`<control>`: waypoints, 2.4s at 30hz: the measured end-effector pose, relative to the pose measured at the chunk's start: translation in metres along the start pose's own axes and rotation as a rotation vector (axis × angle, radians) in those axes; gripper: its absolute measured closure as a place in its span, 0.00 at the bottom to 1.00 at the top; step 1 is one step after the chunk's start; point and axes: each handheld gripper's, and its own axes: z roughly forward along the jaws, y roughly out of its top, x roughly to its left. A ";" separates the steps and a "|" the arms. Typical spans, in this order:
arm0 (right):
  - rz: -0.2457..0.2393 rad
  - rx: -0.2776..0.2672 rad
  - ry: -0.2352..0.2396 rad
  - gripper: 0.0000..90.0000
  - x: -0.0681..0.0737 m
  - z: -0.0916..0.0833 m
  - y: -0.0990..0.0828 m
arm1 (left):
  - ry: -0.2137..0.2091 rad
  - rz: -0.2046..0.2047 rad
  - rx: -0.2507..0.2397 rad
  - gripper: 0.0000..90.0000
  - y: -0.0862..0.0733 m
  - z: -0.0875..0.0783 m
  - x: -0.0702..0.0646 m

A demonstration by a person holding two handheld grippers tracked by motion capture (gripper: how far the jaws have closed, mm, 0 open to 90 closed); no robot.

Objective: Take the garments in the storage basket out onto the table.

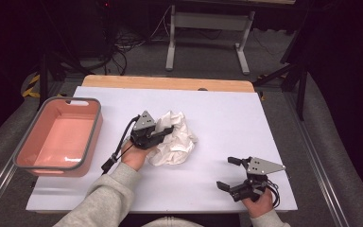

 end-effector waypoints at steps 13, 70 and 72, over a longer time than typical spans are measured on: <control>0.004 0.000 0.002 0.02 -0.001 0.000 0.000 | -0.060 -0.036 0.039 0.66 -0.004 0.005 0.002; 0.000 -0.013 0.019 0.01 0.001 0.001 0.001 | -0.076 -0.050 -0.033 0.01 -0.069 -0.113 0.012; -0.002 -0.011 0.019 0.01 0.001 0.001 0.001 | -0.080 -0.069 -0.031 0.01 -0.077 -0.116 0.013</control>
